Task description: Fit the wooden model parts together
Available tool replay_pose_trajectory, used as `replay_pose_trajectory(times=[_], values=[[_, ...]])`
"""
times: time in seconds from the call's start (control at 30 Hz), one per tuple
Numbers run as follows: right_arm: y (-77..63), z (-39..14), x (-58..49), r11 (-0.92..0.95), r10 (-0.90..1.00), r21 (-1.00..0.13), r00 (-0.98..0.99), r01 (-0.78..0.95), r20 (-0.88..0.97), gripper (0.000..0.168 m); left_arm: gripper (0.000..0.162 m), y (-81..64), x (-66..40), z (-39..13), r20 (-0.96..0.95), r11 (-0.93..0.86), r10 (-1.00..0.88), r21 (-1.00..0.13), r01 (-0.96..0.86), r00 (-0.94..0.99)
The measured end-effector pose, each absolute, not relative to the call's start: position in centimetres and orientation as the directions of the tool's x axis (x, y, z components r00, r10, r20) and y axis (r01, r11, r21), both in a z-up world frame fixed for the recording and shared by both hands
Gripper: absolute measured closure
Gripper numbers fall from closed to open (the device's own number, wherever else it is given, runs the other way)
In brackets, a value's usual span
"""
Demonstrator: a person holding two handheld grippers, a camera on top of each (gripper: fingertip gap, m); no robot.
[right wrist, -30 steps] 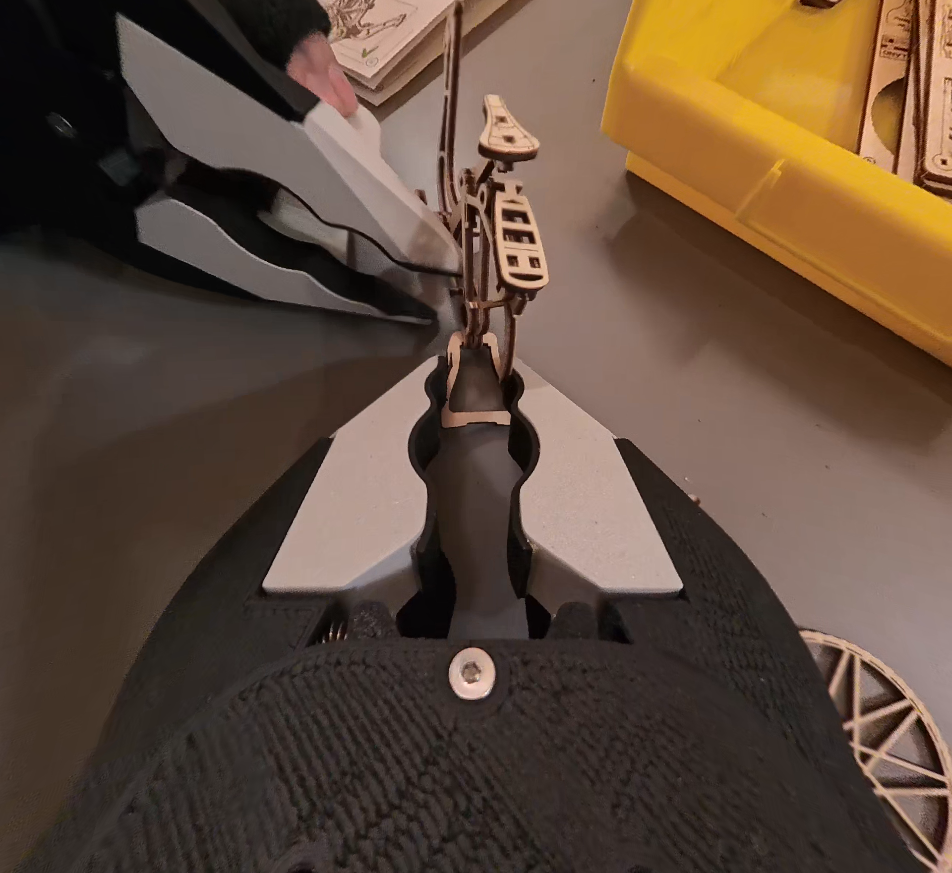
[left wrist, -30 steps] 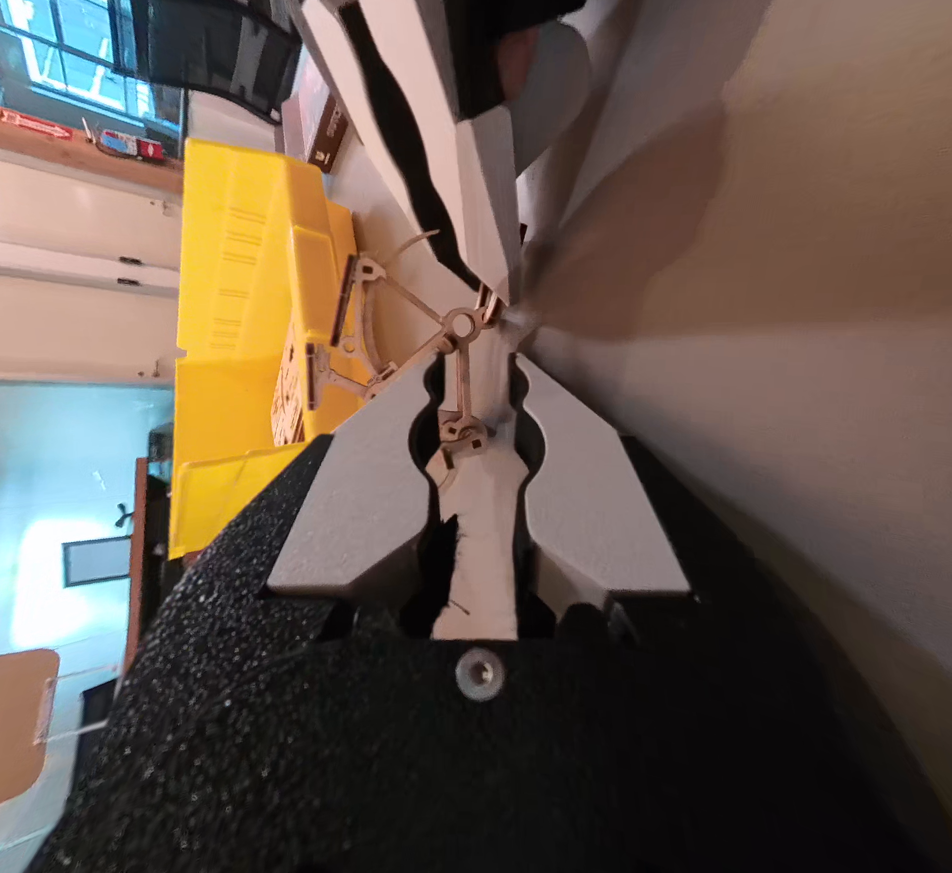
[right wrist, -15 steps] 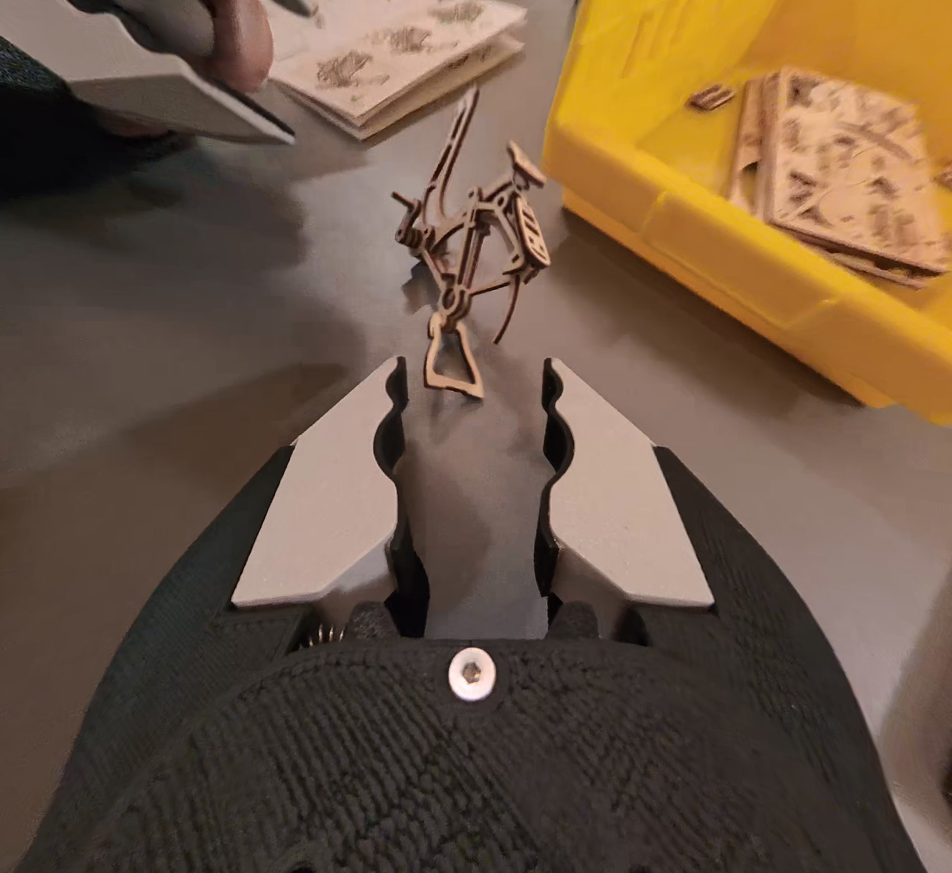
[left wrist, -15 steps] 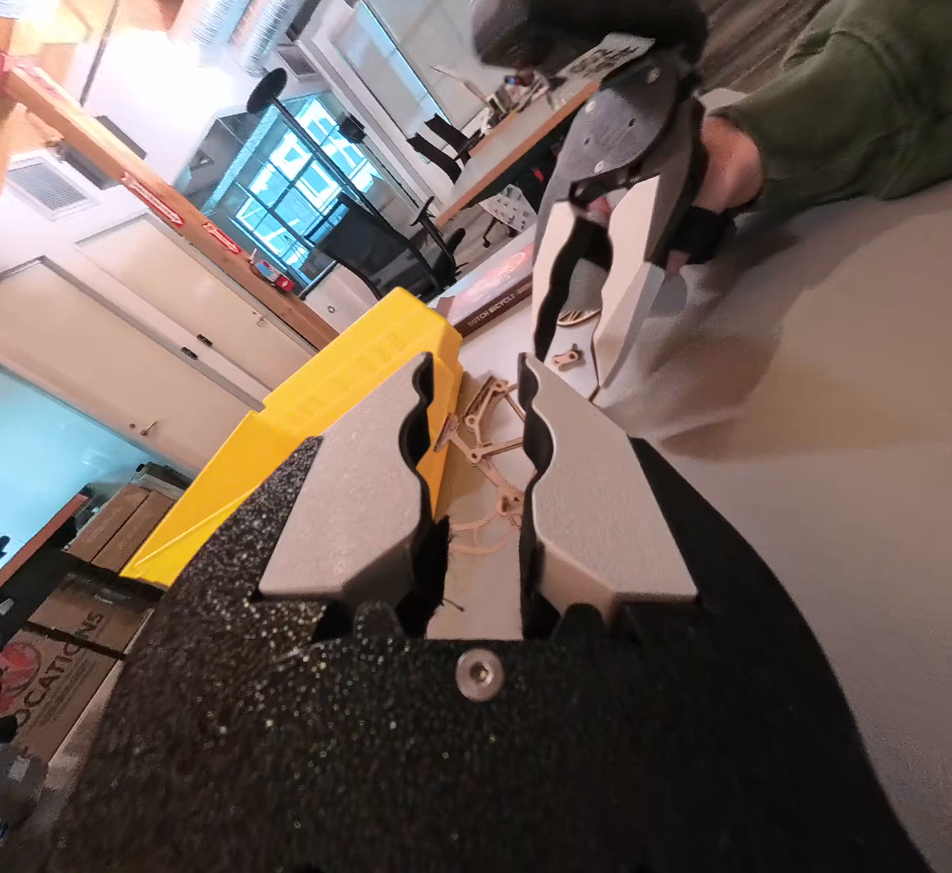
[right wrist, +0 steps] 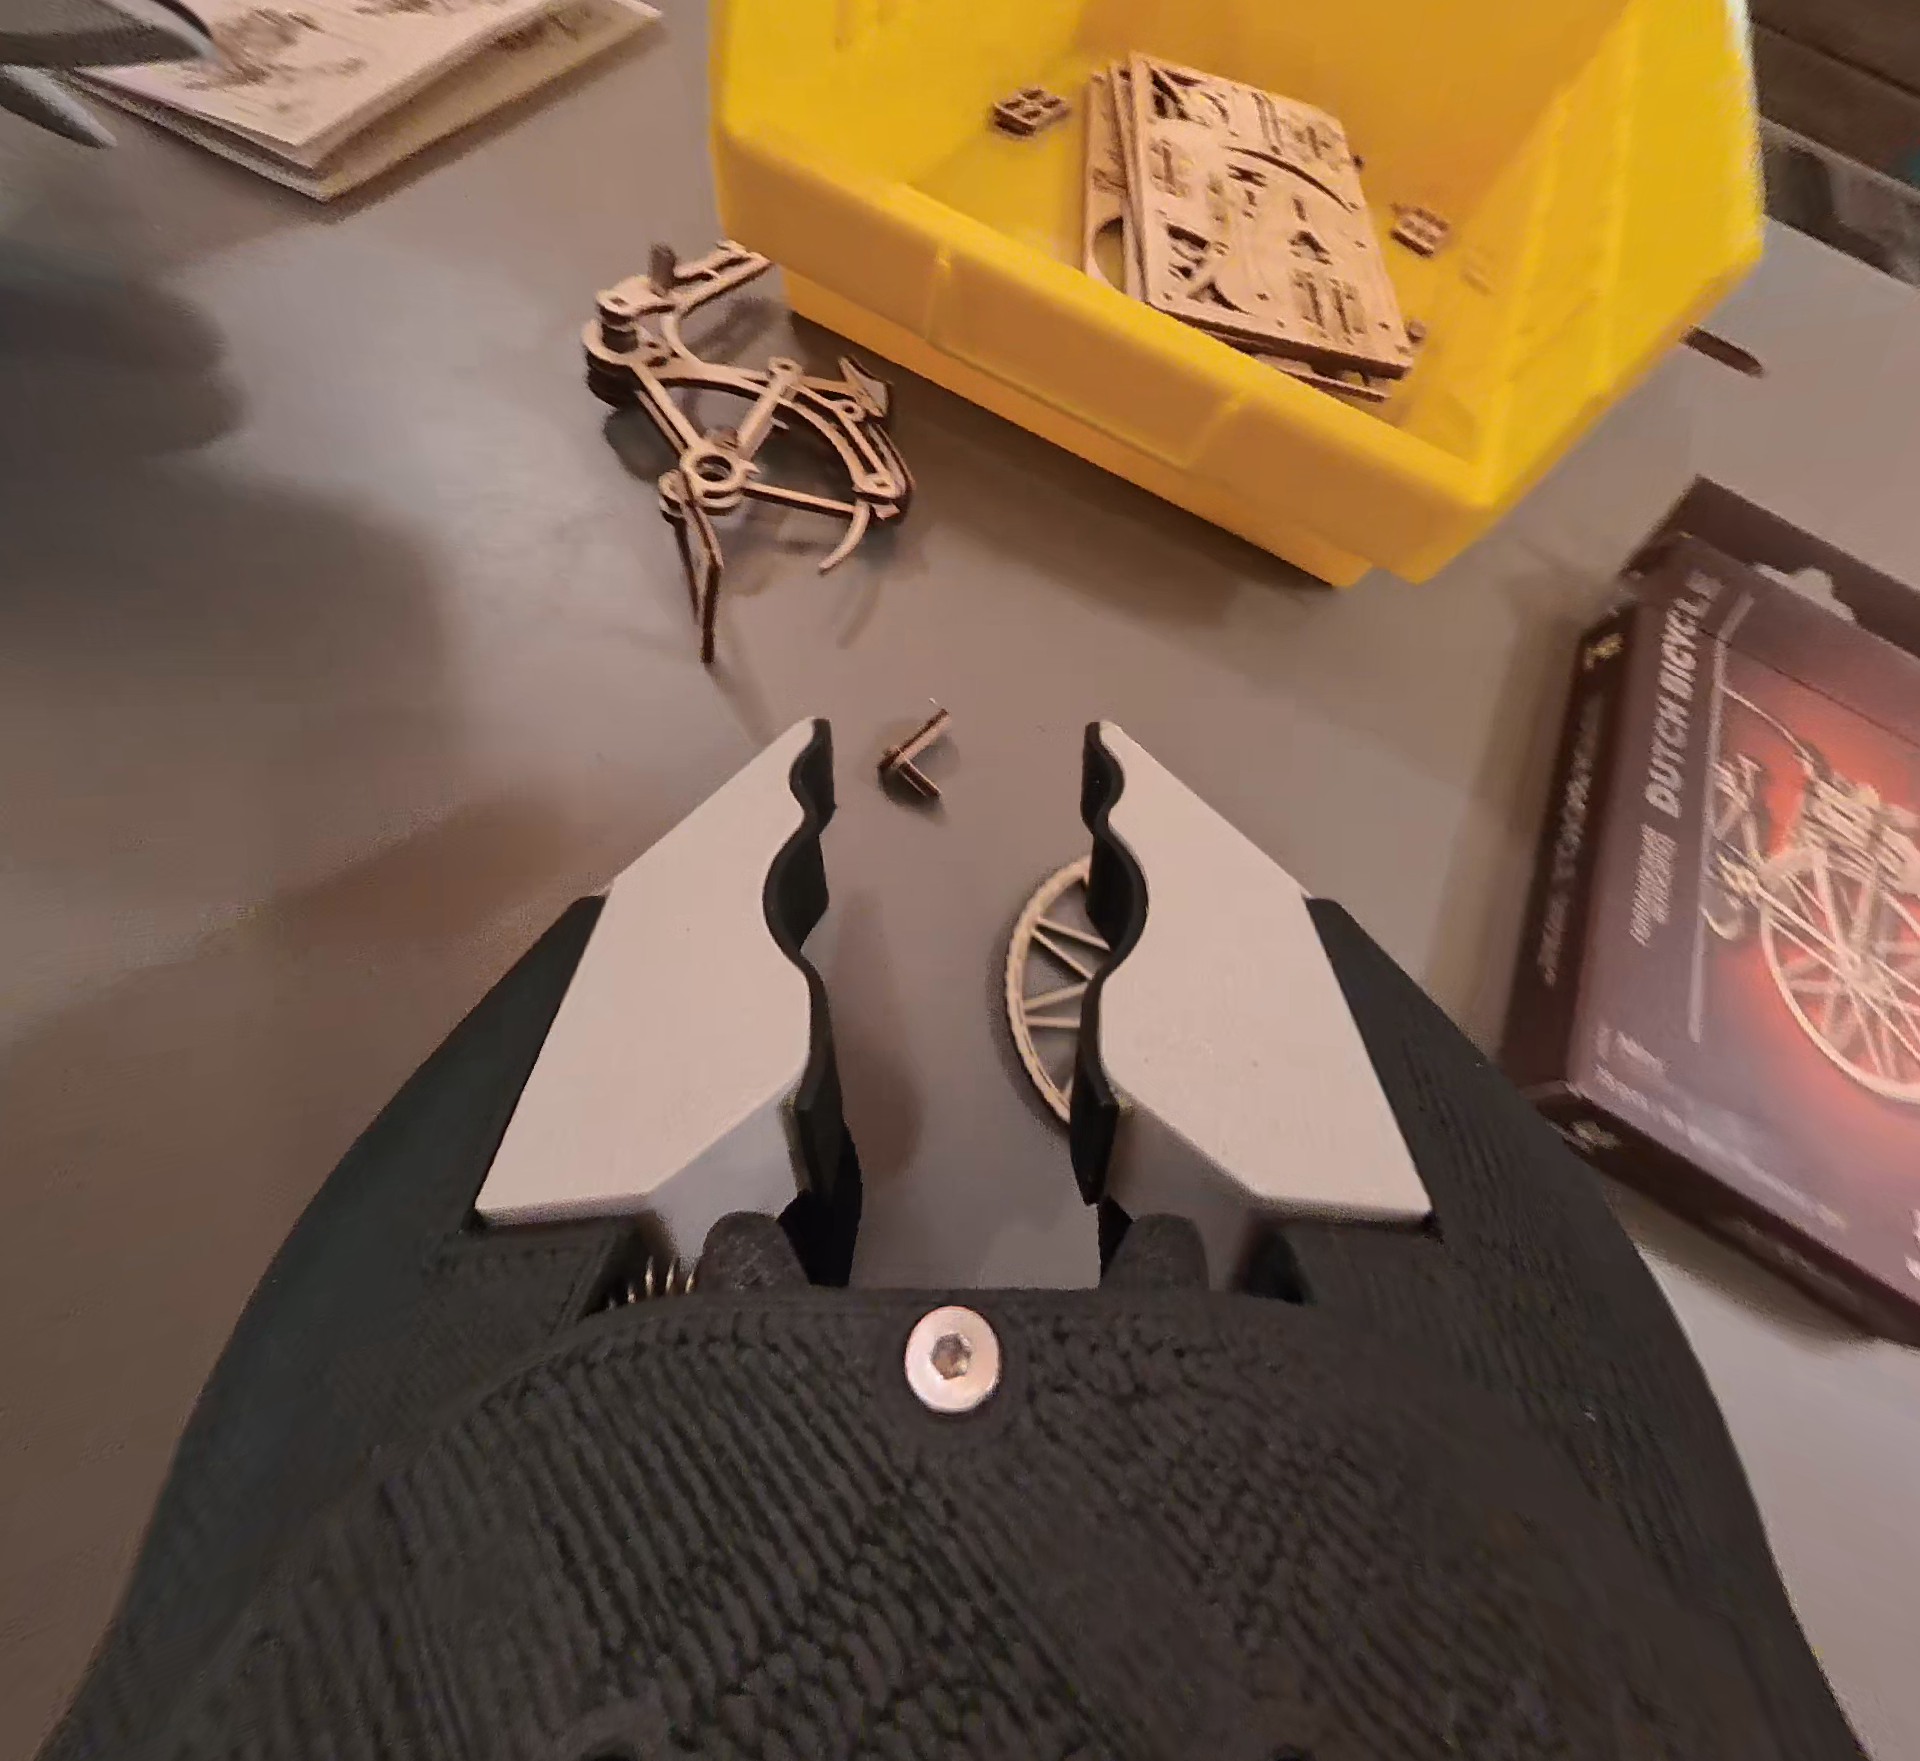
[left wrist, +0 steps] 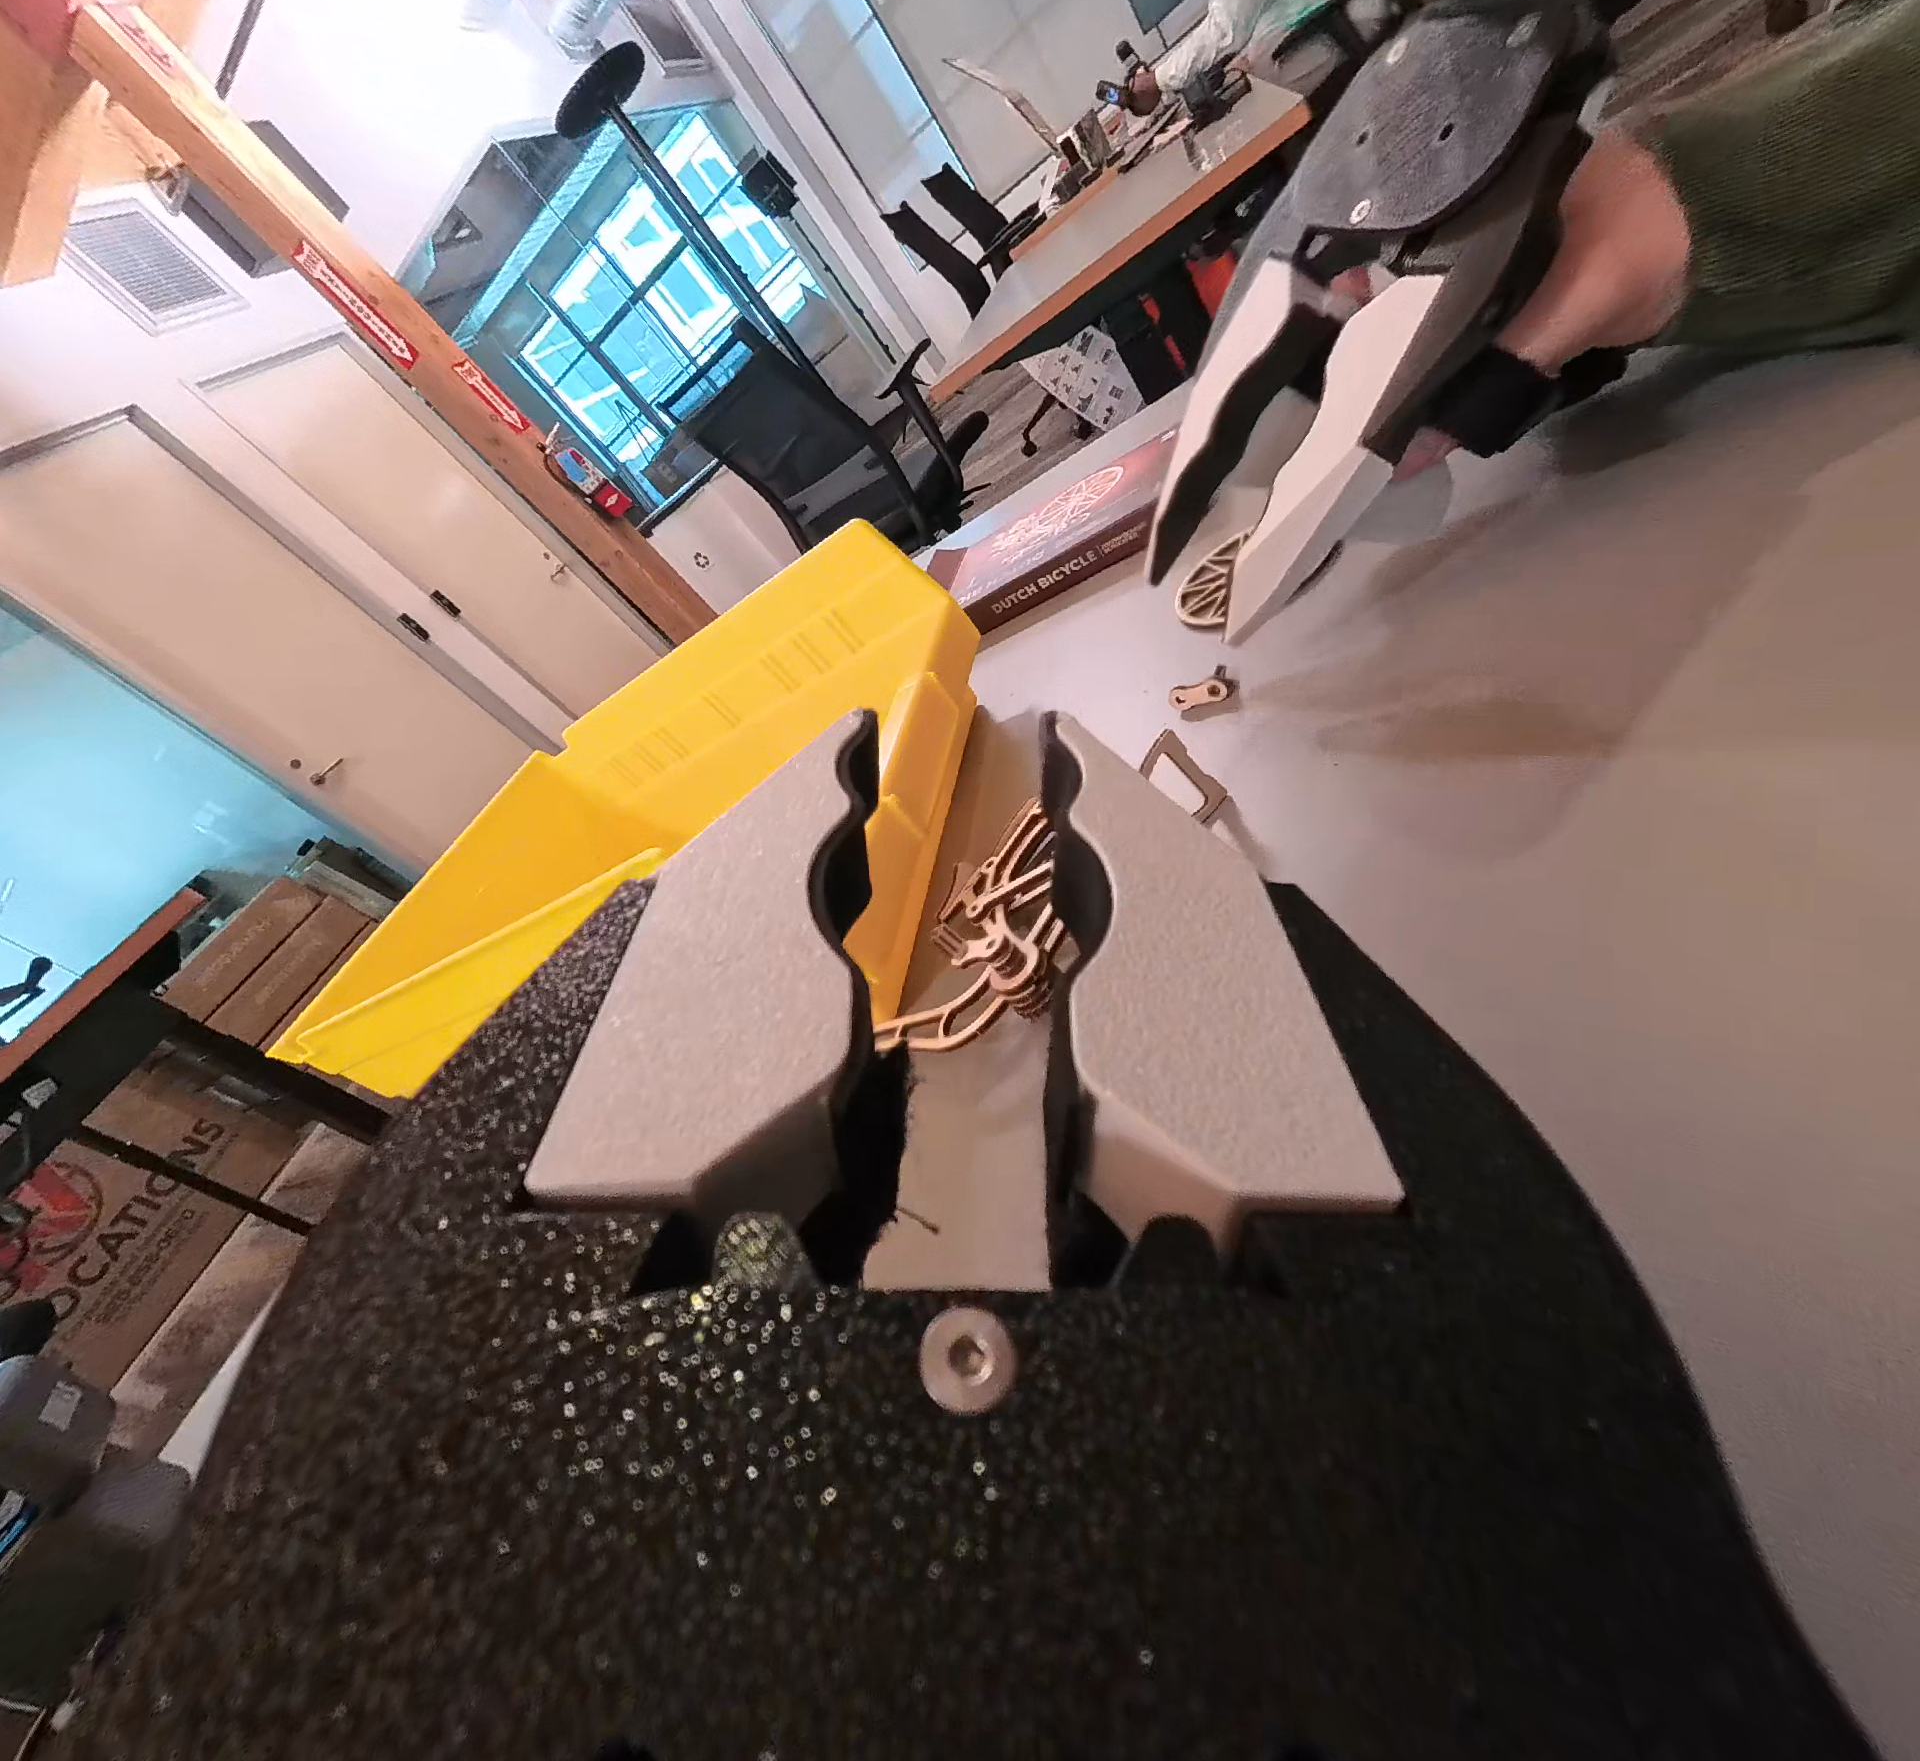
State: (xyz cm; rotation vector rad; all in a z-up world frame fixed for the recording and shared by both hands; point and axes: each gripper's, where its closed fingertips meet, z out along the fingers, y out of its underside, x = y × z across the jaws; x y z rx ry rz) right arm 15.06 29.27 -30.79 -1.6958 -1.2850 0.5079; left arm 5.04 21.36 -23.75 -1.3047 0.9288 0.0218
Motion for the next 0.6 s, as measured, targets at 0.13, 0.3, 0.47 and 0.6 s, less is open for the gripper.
replay_pose_trajectory(times=[0.13,0.3,0.47,0.6], values=[[29.5,-30.9,17.6,-0.115,0.86,-0.825,0.471,0.554,0.197,0.122,0.133,21.5,4.9,-23.8,-0.578,0.304,-0.48,-0.815,-0.493,0.66],[29.2,-32.9,19.7,-0.266,0.852,-0.726,0.507,0.634,0.131,0.127,0.133,21.7,5.0,-24.1,-0.575,0.292,-0.487,-0.816,-0.498,0.657],[29.3,-33.6,19.4,-0.269,0.858,-0.675,0.489,0.687,0.156,0.158,0.134,21.7,4.9,-24.1,-0.575,0.287,-0.485,-0.817,-0.501,0.659],[28.3,-33.4,19.4,-0.23,0.884,-0.636,0.432,0.736,0.18,0.168,0.133,21.6,5.2,-24.3,-0.578,0.292,-0.499,-0.813,-0.503,0.645]])
